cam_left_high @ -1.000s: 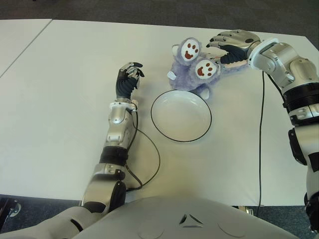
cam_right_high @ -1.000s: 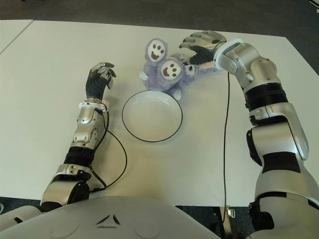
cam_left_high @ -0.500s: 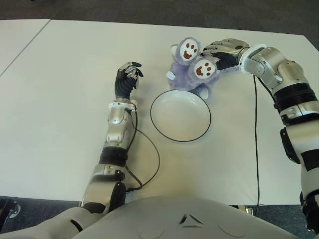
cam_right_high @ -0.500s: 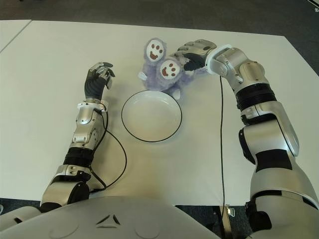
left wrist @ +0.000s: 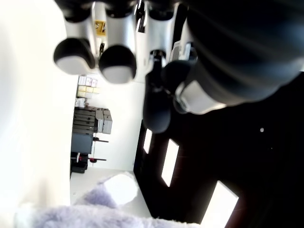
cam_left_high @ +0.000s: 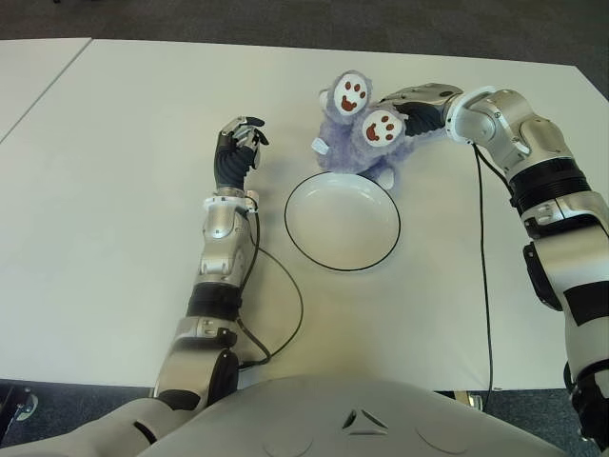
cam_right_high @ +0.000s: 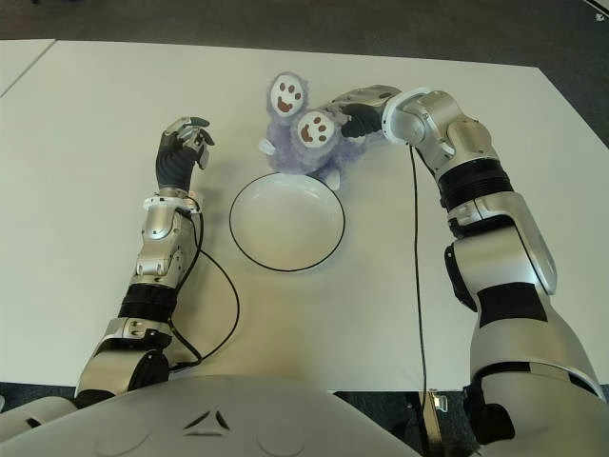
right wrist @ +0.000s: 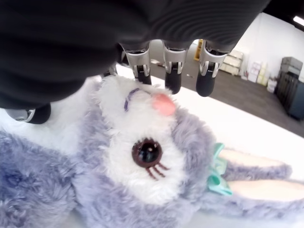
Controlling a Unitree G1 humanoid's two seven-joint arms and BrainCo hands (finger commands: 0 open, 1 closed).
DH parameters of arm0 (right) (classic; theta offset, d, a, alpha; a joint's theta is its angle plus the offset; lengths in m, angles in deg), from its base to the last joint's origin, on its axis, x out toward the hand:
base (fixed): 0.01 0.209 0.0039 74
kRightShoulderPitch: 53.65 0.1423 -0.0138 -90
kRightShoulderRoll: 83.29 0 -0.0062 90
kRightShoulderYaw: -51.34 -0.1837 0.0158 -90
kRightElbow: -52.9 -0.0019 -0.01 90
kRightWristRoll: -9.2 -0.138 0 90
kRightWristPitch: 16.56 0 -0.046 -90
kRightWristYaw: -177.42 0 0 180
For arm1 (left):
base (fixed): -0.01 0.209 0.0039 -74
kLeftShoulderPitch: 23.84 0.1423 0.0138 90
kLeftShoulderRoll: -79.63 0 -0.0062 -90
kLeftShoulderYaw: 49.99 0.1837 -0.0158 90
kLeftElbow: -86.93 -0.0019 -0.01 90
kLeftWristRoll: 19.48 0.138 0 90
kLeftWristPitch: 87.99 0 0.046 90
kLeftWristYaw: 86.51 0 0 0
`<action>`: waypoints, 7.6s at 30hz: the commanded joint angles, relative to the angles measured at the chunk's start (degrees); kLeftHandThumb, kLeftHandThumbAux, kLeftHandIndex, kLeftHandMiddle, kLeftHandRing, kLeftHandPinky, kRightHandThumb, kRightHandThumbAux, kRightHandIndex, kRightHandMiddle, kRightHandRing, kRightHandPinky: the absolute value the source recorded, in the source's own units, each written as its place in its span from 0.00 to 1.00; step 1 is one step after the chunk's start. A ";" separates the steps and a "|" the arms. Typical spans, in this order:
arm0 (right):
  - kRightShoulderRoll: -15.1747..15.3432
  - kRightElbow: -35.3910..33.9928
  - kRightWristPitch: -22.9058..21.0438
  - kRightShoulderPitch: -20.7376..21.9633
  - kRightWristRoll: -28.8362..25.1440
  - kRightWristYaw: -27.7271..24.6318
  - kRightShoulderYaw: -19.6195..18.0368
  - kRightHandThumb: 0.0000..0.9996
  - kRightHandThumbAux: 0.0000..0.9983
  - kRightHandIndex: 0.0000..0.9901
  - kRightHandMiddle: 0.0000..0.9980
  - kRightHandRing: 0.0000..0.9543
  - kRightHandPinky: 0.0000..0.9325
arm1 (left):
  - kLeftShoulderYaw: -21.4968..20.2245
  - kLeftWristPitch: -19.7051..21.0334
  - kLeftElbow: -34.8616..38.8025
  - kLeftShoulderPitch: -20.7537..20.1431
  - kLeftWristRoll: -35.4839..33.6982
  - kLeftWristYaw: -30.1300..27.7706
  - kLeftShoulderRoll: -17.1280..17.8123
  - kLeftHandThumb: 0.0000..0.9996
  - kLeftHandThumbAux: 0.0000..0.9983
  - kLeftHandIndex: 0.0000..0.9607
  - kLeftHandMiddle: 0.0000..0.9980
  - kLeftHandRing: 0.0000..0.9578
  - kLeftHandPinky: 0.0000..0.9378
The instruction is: Put the doll into the plate.
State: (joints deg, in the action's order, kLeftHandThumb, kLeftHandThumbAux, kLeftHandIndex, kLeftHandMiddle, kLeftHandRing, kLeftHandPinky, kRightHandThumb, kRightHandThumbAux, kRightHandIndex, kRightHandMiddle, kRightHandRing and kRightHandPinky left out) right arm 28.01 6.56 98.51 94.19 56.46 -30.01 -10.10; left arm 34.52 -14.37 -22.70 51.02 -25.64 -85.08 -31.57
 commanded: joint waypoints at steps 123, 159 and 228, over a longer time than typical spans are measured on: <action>-5.74 -46.43 -27.69 -28.88 -18.51 19.61 -21.96 0.87 0.68 0.40 0.53 0.90 0.94 | 1.85 1.73 -7.55 4.98 -0.66 0.91 -0.86 0.71 0.71 0.46 0.88 0.93 0.93; -0.32 -44.27 -16.28 -29.94 -18.14 19.87 -25.27 0.85 0.68 0.41 0.54 0.92 0.90 | 1.72 0.64 -8.82 5.08 -0.21 0.83 -1.79 0.71 0.71 0.46 0.89 0.93 0.93; 17.47 -43.34 -7.76 -59.26 -11.41 25.78 -39.57 0.51 0.14 0.00 0.00 0.00 0.00 | 2.46 -4.07 -16.40 -3.85 3.38 -1.51 0.39 0.71 0.70 0.46 0.88 0.92 0.94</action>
State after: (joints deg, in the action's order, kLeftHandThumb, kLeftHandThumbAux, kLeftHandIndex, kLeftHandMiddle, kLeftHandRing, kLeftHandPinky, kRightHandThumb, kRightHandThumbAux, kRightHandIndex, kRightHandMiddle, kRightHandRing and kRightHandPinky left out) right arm 44.89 -37.51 89.01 35.65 45.88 -3.48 -49.89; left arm 36.72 -19.17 -36.01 43.40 -22.25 -85.94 -30.82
